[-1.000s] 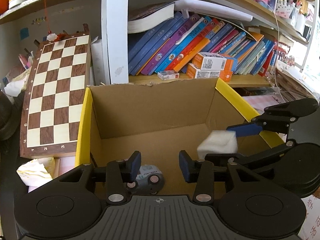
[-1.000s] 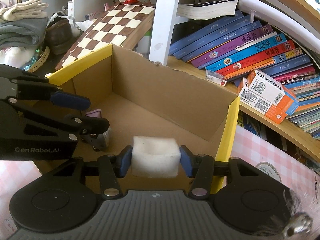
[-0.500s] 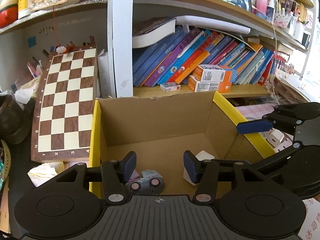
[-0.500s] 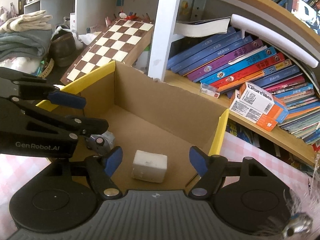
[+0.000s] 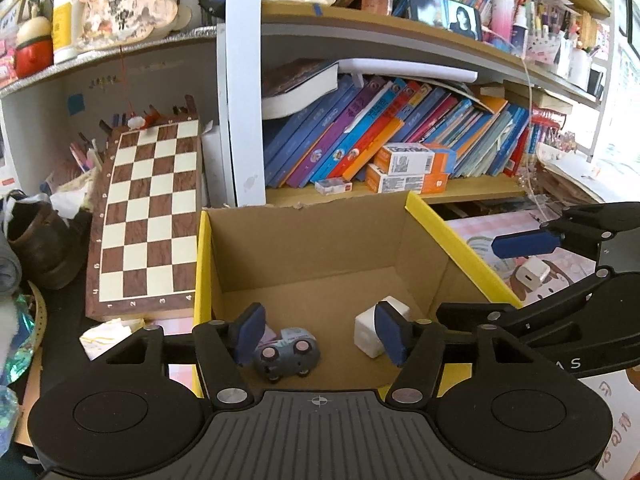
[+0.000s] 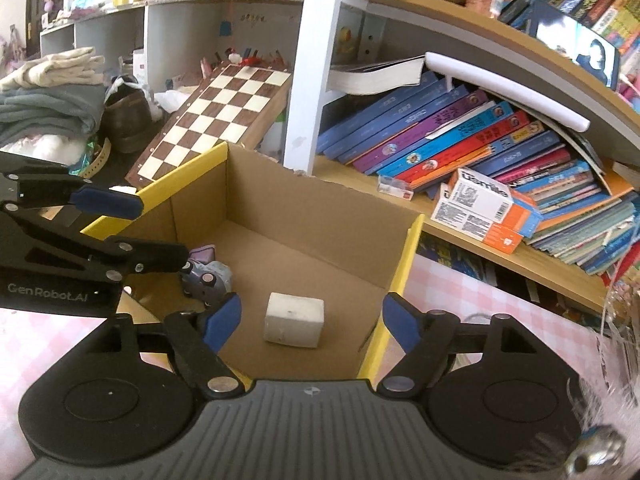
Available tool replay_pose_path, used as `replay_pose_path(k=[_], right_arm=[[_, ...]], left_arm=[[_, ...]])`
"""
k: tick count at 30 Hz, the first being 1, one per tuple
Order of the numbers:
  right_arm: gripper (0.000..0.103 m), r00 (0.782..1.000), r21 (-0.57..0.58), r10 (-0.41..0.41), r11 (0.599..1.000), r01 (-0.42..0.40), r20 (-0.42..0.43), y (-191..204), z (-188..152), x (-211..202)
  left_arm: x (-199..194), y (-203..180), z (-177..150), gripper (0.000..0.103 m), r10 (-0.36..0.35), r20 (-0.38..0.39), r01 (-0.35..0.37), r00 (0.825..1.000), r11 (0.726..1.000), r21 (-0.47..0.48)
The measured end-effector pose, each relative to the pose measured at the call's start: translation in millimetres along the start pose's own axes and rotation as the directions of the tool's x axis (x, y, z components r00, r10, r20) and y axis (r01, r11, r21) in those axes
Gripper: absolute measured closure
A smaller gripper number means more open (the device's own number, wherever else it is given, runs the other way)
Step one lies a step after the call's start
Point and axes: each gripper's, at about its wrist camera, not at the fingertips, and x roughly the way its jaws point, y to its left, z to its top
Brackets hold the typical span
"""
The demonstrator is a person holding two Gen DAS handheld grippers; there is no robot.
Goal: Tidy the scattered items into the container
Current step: 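Withdraw both open tools up from the yellow box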
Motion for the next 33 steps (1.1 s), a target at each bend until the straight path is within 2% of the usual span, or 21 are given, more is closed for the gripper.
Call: replay_pose_path(k=[10,33], right_arm=[[0.014,0.999,0.039,-0.041,0.998,0.041,0.015,-1,-19,-32],[0.010,0.996,0.127,-0.087,0.988,0.091,-0.037,-10,-55,-57]], left_arm=[[-24,-10,-9,0.027,0.011,0.007,-0.011,1.000,1.000,0.013],[-36,-20,-25,0.026,0.003,-0.031,-0.002,1.000,1.000,0.018]])
